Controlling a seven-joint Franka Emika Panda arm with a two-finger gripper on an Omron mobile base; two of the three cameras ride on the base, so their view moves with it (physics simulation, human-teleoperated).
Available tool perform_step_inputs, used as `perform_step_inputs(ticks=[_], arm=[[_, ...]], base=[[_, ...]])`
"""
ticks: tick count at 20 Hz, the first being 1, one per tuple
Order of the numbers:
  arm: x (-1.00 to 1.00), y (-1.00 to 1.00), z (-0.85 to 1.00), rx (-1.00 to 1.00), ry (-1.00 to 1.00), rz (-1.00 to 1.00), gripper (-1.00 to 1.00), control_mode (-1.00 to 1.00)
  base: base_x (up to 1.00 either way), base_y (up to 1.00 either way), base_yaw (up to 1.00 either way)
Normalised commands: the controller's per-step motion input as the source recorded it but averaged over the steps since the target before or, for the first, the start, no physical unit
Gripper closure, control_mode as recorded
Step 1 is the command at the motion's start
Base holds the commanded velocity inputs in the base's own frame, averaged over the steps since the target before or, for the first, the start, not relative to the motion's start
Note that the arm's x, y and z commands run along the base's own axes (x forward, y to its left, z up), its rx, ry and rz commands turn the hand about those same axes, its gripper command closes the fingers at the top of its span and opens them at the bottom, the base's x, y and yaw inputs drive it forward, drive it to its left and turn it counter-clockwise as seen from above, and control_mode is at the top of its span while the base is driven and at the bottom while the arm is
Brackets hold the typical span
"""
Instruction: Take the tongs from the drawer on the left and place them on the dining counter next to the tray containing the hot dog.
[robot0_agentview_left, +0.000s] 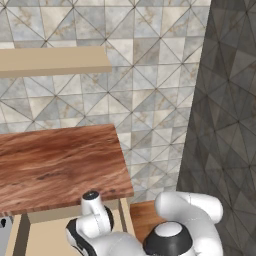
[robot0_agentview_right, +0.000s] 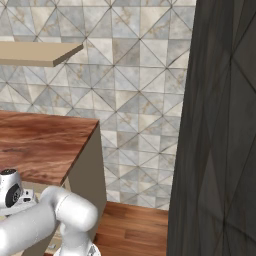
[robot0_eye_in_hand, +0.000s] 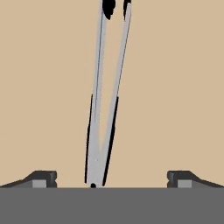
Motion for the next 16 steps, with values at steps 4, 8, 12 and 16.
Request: perform_step_inputs(ticks=[4,8,12,16], arm=[[0.04,0.06,-0.18,0.0,0.0,-0.02,-1.0,-1.0],[0.02,0.13,-0.22,0.0,0.0,-0.02,-1.0,-1.0],[0.01,0.18,-0.19,-0.01,0.0,-0.02,-1.0,-1.0],[0.01,0.11,-0.17,0.0,0.0,-0.03,-1.0,-1.0]], base=[[0.0,0.0,0.0],[0.0,0.0,0.0],[0.0,0.0,0.0],[0.0,0.0,0.0]])
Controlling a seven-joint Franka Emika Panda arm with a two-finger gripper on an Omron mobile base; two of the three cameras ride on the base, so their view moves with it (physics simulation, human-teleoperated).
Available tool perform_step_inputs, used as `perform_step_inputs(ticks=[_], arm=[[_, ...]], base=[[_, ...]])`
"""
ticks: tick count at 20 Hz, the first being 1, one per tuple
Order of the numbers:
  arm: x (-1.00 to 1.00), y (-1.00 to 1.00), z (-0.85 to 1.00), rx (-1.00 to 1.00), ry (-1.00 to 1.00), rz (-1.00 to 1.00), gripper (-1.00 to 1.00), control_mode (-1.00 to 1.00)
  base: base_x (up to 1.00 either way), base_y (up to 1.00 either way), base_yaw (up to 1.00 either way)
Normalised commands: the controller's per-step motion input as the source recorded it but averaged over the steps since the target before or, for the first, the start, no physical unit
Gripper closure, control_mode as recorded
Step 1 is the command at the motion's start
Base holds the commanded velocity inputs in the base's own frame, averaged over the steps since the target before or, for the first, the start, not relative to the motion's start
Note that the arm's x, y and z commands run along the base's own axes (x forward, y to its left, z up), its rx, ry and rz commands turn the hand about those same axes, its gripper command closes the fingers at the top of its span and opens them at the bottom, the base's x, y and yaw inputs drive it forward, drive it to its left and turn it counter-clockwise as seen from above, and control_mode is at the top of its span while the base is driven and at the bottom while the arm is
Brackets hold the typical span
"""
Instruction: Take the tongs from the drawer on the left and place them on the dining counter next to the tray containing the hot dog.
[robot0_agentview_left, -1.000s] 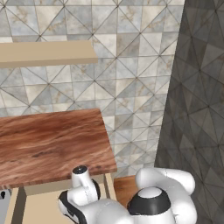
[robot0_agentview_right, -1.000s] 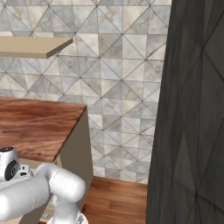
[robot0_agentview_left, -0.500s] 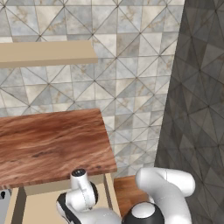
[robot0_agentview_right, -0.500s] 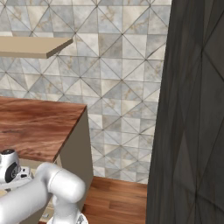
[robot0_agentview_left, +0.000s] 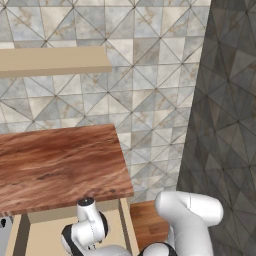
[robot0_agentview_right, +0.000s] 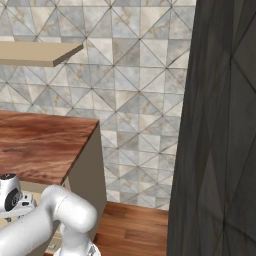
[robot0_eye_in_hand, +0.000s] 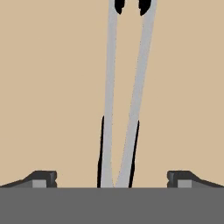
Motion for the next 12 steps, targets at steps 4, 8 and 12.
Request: perform_step_inputs(ticks=[4,8,12], arm=[[0.0,0.01,-0.13,0.0,0.0,-0.02,-1.0,-1.0],[0.0,0.0,-0.18,0.0,0.0,-0.01,-1.0,-1.0],[0.0,0.0,-0.16,0.0,0.0,-0.01,-1.0,-1.0]], base=[[0.0,0.0,0.0],[0.0,0.0,0.0],[0.0,0.0,0.0]])
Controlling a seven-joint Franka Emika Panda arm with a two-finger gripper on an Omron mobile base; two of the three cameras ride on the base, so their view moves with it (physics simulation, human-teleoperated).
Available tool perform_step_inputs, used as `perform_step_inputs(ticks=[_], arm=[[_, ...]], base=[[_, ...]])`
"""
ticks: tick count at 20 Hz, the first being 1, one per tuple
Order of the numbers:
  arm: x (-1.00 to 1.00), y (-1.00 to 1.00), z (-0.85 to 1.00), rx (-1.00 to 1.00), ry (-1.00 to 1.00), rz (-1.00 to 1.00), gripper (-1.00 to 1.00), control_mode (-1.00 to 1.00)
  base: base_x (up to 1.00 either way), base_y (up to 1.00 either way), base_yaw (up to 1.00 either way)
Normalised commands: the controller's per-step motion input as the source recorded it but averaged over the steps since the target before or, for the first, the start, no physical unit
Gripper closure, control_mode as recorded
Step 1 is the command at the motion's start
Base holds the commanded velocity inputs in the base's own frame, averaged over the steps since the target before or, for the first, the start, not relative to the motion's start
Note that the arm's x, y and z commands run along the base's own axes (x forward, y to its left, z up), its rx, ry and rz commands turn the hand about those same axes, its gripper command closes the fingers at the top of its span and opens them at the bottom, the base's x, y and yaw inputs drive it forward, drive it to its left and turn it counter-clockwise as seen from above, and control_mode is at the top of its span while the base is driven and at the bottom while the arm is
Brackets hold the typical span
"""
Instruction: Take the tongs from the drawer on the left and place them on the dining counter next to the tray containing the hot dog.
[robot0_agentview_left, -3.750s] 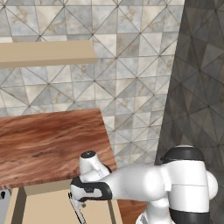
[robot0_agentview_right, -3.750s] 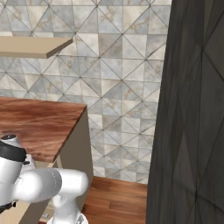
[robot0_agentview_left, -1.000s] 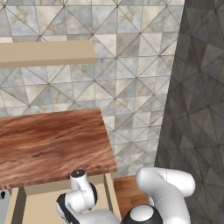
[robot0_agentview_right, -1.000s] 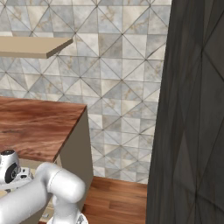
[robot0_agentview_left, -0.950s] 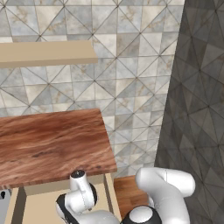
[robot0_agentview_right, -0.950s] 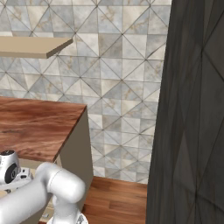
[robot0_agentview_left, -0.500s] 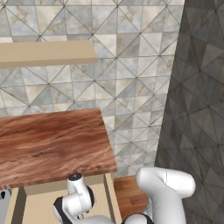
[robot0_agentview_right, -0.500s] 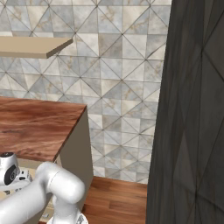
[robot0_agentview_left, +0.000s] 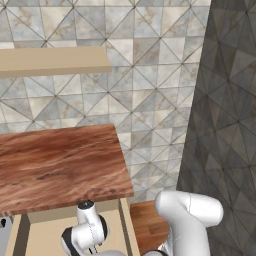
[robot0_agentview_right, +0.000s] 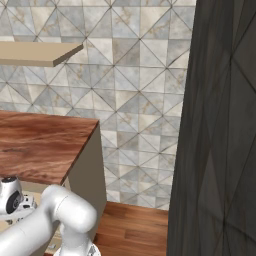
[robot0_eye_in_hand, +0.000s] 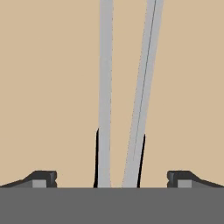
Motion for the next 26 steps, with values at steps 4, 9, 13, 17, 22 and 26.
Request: perform_step_inputs(ticks=[4,9,13,17,22,26], arm=[[0.0,0.01,-0.14,0.0,0.0,0.0,-1.0,-1.0],[0.0,0.03,-0.12,-0.01,0.0,0.0,1.0,-1.0],[-0.01,0.01,-0.01,-0.01,0.0,0.0,1.0,-1.0],[-0.02,0.11,0.03,0.0,-0.02,0.0,1.0,-1.0],[-0.16,0.1,0.45,-0.02,-0.02,0.0,1.0,-1.0],[-0.36,0.0,0.66,-0.03,0.0,0.0,1.0,-1.0]], base=[[0.0,0.0,0.0],[0.0,0.0,0.0],[0.0,0.0,0.0],[0.0,0.0,0.0],[0.0,0.0,0.0],[0.0,0.0,0.0]])
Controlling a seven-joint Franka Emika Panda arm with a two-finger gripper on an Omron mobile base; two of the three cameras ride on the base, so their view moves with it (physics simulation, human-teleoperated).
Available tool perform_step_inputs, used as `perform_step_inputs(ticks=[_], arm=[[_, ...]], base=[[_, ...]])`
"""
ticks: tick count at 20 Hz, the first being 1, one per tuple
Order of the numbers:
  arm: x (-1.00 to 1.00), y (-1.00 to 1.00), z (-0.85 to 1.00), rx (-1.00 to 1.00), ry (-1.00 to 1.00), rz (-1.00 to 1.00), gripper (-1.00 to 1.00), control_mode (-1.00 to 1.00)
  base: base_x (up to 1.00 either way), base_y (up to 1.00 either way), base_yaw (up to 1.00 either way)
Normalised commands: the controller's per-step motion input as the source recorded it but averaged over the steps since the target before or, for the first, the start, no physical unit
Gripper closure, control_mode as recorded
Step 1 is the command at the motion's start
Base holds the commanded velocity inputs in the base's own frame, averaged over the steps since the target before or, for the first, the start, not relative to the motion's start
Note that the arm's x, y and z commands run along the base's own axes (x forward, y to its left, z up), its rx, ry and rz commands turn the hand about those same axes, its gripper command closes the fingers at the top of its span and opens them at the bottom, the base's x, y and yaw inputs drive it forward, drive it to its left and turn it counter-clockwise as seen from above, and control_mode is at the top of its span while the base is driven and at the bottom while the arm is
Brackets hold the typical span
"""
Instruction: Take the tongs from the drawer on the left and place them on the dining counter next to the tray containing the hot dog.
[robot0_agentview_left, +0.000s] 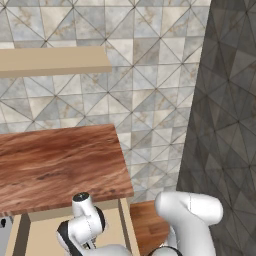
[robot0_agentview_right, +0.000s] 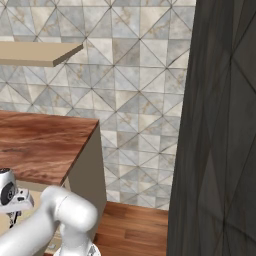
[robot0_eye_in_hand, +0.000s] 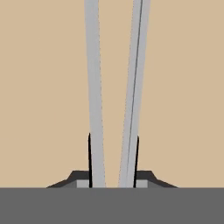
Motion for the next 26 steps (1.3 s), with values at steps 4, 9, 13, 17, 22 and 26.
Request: perform_step_inputs(ticks=[4,9,13,17,22,26], arm=[[-0.7,0.0,0.53,-0.01,0.0,0.0,1.0,-1.0],[-0.54,0.0,0.77,-0.01,-0.03,0.0,1.0,-1.0],[-0.21,-0.01,0.96,-0.03,-0.01,0.0,1.0,-1.0],[-0.01,-0.09,0.91,-0.04,-0.01,0.0,1.0,-1.0],[0.03,-0.26,0.75,-0.04,-0.05,0.0,1.0,-1.0],[0.3,-0.36,0.65,-0.02,-0.1,0.0,1.0,-1.0]], base=[[0.0,0.0,0.0],[0.0,0.0,0.0],[0.0,0.0,0.0],[0.0,0.0,0.0],[0.0,0.0,0.0],[0.0,0.0,0.0]])
